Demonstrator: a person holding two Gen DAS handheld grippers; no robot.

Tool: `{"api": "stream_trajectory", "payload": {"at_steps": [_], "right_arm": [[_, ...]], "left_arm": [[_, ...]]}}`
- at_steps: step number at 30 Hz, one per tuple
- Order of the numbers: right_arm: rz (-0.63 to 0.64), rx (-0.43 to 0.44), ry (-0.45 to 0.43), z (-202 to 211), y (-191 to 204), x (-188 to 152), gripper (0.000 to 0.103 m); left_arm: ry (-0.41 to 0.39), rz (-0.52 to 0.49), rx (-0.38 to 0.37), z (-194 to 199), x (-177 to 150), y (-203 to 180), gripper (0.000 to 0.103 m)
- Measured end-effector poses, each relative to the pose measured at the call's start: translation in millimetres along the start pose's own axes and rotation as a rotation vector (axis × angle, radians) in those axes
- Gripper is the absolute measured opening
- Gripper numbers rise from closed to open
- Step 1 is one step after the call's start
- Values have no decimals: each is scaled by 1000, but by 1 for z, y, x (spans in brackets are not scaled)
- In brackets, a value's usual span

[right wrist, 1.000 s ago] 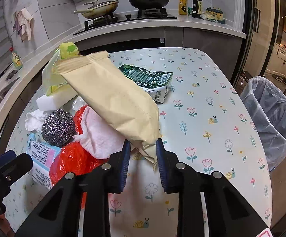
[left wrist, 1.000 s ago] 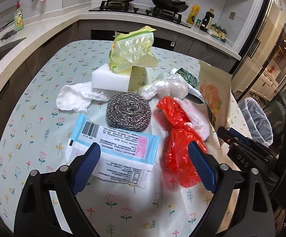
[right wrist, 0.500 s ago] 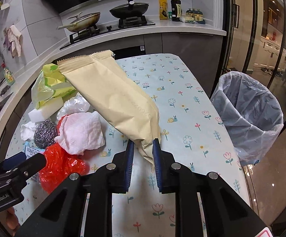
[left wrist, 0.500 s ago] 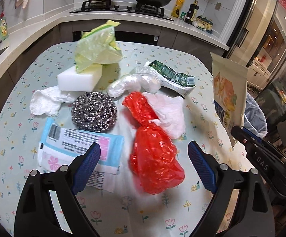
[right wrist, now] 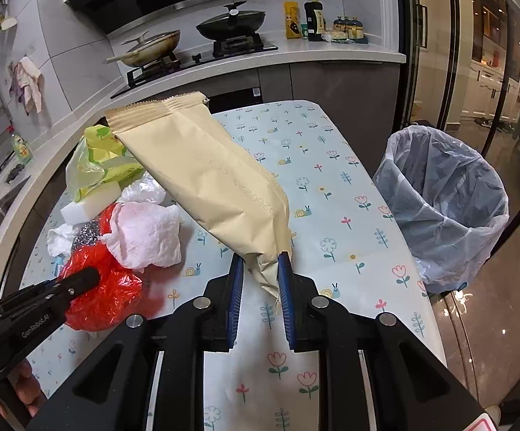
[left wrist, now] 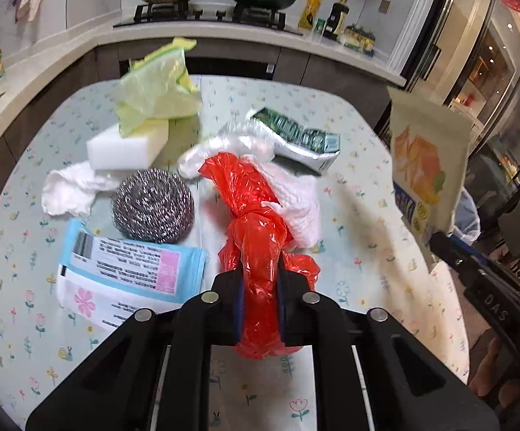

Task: Collect trash
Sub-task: 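Grasp the red plastic bag with the left tool while the right tool holds the beige packet, then carry the red bag with the left tool while the right tool carries the packet to the bin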

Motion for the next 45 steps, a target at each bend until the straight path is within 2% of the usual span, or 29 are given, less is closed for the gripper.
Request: {"api": "stream_trajectory", "payload": {"at_steps": [9,14,16,19,24,34,45], "right_arm": [[9,22,-33,18,5,3,18],[-1,20,-44,25,-1,1,18],[-4,20,-50,28,-4,1,18],[-7,19,-59,35,-5,2,18],[-26,9,-75,40,-15,6,18],[-91,-49,-92,42,-68,14,18],[-217,-180,-86,21,-178,26,18]], "left_arm": [[-92,-49,-43,44,16,-31,12],[-156,-86,-5,62,22,-37,12],[-146,-89,20,59,25,-34,12],[-148,-63,-2,62,25,-31,12],[-158,-90,-15,65,29,-44,12],[-132,-168,-94,37,40,-100,12],[-42,-282,-244,-35,45,-203,12]]}}
Point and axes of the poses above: each gripper's, at about its wrist camera, not at the fingertips, and z roughly against the way its jaws point, y to its left, x to its top, the point moved 5 cm from there along -z, roughly the way its jaws point, and after that the axes turned 14 degrees about -x, right-handed, at the moved point
